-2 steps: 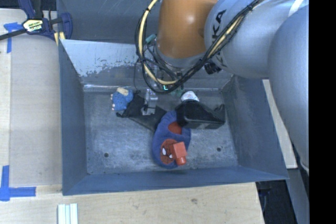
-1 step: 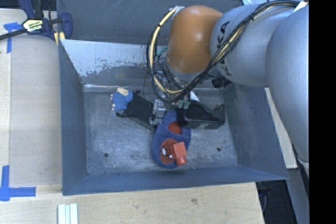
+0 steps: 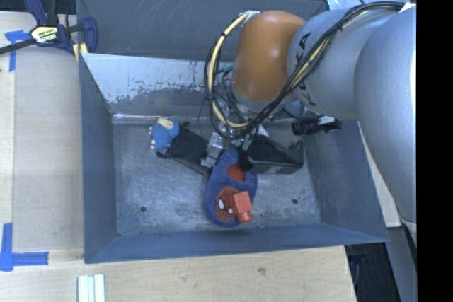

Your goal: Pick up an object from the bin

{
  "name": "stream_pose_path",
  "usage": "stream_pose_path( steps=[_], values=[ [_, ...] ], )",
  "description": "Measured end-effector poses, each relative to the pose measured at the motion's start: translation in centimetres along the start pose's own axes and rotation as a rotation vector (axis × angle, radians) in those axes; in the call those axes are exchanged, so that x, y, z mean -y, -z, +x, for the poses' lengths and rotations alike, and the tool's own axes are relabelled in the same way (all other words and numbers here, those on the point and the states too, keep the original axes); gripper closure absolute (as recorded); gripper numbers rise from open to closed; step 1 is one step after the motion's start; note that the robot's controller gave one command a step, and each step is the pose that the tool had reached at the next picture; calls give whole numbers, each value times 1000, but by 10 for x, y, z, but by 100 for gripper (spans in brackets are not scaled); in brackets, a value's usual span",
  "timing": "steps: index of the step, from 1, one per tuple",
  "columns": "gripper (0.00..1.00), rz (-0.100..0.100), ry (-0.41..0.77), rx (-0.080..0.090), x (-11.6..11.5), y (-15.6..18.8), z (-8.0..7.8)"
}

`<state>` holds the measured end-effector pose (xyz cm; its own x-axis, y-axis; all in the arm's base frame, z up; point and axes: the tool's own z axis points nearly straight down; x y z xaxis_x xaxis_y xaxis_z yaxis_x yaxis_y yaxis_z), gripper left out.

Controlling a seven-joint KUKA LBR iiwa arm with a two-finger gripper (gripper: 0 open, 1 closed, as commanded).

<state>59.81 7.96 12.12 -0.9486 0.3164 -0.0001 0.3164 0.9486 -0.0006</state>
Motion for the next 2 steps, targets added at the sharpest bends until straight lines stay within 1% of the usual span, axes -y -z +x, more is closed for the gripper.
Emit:
stream_pose_path(
  steps=[1,2],
  values=[
    [0,-3,-107,4,-6,4,1],
    [0,0,-302,-1,0,-52,16]
  ],
)
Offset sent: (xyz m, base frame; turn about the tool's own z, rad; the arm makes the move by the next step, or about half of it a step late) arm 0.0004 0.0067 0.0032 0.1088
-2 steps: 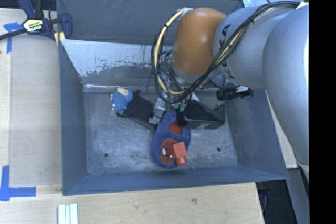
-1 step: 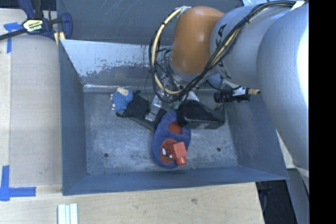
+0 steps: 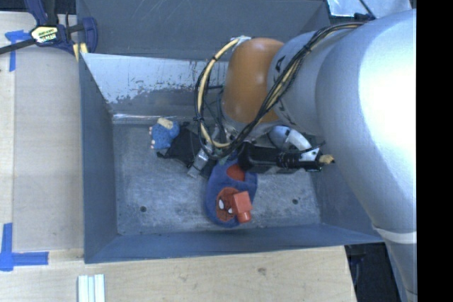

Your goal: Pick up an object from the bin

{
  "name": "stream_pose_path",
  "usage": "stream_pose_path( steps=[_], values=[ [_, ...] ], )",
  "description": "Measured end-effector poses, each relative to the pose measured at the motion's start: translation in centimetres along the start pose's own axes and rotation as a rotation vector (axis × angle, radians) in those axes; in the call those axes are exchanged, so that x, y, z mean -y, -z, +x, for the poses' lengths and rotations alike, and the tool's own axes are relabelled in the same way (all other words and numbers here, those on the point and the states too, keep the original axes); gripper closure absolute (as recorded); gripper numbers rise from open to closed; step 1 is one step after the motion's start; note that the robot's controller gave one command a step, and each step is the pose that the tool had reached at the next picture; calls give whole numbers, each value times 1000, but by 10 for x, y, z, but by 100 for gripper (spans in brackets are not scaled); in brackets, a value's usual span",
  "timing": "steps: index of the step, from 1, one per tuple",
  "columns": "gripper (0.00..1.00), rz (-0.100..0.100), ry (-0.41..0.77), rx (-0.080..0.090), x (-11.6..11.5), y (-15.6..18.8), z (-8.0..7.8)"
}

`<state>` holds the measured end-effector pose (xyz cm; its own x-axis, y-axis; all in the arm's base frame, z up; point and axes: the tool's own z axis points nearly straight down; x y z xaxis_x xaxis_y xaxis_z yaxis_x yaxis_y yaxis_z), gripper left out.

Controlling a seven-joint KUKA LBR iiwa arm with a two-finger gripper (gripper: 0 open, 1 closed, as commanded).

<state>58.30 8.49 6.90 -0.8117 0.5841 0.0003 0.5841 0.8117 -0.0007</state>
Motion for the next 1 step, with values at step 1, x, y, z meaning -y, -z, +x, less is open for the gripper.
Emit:
stream_pose_path(
  steps=[1],
  values=[
    [0,-1,1,1,0,0,-1]
  ],
)
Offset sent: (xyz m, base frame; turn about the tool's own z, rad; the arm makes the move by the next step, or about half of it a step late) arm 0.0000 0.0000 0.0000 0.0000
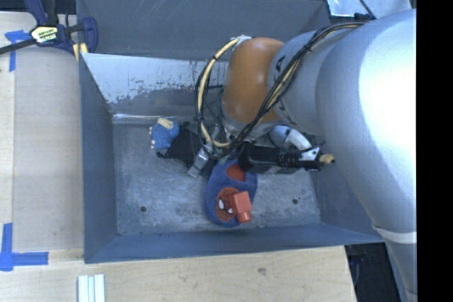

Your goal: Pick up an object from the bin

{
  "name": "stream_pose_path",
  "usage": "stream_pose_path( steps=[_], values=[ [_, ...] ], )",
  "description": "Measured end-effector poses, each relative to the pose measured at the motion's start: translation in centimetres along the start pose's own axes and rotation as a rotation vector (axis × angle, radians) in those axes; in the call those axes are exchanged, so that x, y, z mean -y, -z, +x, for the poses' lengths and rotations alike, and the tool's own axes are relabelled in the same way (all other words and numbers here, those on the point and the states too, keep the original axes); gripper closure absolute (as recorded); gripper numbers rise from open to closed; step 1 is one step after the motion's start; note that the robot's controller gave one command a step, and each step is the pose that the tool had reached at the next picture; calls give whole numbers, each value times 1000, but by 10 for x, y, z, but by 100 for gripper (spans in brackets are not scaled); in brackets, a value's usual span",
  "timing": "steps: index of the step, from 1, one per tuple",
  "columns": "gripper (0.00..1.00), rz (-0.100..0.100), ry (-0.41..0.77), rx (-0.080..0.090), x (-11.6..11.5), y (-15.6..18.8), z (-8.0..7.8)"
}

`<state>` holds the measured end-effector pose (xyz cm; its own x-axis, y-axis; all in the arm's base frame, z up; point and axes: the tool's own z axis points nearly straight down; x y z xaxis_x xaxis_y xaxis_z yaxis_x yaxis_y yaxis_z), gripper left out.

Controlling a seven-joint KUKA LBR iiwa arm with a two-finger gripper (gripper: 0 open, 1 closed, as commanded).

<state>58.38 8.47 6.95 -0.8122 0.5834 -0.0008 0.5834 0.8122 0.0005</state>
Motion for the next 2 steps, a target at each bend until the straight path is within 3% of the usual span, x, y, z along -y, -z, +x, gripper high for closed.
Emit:
stream_pose_path(
  steps=[1,2],
  values=[
    [100,-1,0,2,0,1,-1],
    [100,-6,2,7,-1,76,-3]
  ],
)
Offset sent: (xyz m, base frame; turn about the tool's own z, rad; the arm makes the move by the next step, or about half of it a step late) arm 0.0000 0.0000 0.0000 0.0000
